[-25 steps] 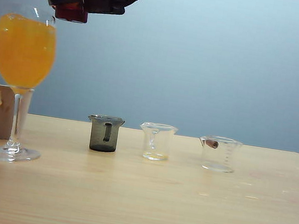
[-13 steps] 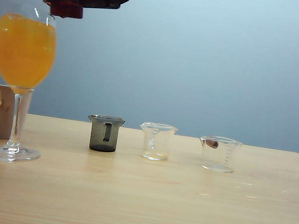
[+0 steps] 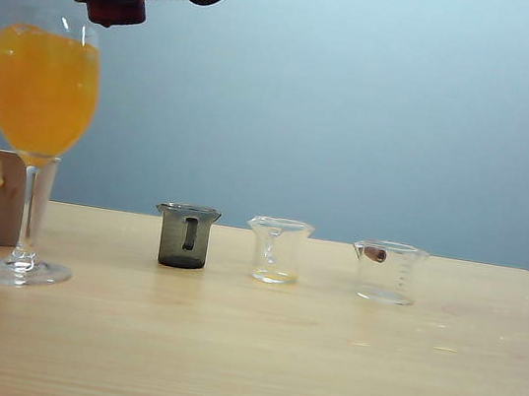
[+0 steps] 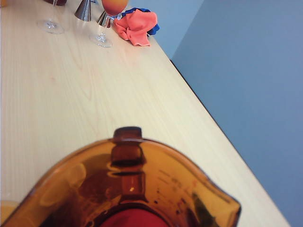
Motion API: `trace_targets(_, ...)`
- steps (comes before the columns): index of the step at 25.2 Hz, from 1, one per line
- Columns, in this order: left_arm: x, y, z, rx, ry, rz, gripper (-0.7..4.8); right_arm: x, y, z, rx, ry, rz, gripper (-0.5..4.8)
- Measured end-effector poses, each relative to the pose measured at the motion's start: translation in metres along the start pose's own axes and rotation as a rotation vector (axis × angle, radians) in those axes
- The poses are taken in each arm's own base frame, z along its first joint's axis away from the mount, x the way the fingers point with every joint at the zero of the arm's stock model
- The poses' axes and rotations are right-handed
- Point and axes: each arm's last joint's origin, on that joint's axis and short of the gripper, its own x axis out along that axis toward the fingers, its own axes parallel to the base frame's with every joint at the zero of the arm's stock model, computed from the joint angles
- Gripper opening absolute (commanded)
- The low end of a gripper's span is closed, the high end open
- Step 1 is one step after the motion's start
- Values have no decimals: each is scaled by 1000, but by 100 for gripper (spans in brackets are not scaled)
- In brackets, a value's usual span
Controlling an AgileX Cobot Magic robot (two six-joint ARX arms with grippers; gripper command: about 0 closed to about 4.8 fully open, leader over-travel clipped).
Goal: Pick up the fourth measuring cup from the left, pour the grenadine inside into the goblet, and finally put the measuring cup back in its original place.
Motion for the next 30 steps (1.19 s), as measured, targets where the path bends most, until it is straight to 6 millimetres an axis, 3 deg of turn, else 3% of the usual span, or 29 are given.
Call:
trace_targets(12,0,0,0,0,0,0,-4,2,-3,4,-127,-52,-48,251)
trace_targets(30,0,0,0,0,0,0,-4,12,1,-6,-312,-48,-53,251)
